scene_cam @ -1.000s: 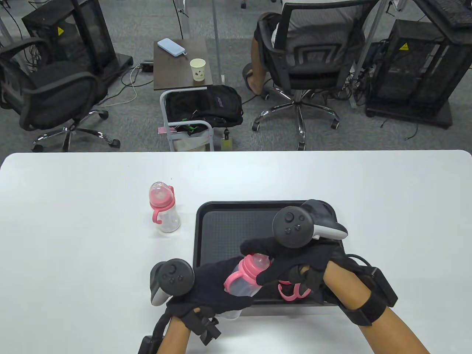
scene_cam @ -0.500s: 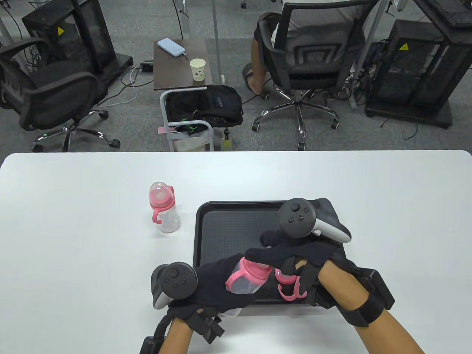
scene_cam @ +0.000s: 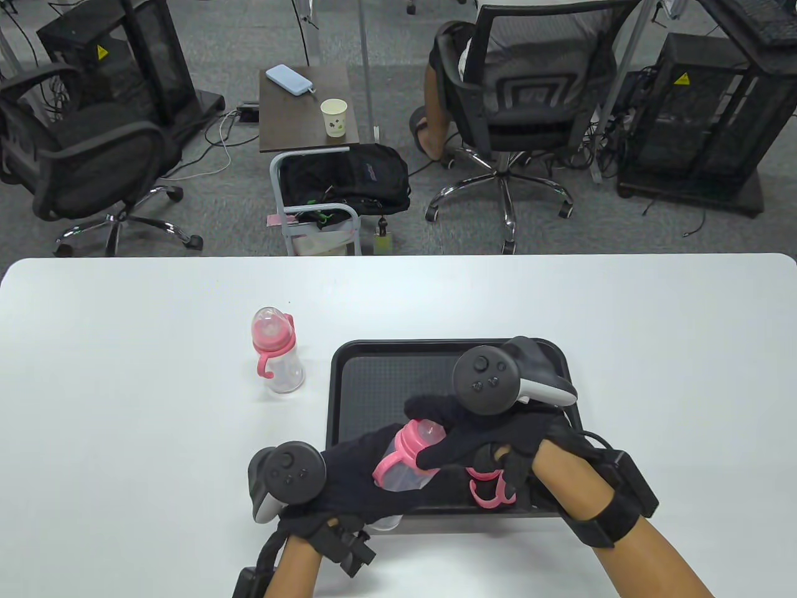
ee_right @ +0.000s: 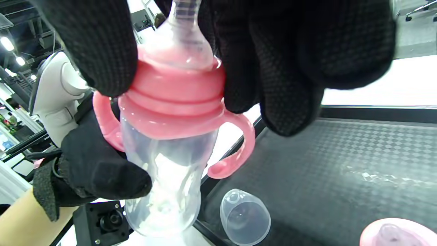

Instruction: Assemble baby bottles from components

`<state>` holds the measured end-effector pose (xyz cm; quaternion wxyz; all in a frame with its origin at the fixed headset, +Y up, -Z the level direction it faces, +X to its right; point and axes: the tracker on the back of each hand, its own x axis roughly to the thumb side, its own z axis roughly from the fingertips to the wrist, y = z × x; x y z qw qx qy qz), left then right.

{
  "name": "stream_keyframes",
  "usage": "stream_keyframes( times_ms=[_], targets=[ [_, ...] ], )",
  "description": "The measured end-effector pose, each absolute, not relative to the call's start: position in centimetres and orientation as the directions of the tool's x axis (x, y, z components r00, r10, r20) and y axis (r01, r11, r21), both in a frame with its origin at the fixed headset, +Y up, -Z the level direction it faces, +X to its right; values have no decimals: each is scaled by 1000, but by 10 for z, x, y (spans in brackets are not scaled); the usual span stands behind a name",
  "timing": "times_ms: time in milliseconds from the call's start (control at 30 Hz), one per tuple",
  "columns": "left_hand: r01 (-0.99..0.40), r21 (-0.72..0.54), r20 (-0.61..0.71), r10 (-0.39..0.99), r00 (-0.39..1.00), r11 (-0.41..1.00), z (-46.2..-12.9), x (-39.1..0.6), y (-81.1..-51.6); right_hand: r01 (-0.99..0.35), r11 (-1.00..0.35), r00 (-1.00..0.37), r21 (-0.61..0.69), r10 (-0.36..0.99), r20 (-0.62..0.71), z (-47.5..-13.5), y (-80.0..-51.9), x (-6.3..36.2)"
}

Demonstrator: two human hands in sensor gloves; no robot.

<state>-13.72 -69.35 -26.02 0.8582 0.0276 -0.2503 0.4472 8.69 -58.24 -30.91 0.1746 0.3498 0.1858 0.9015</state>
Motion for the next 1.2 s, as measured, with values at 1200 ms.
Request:
stream_keyframes(
  times_ms=[1200],
  targets=[
    [-769,-93,414,727,548,633,-266,-153,-697,-383,-830,-617,405,556,556,-357,-558,114]
  ],
)
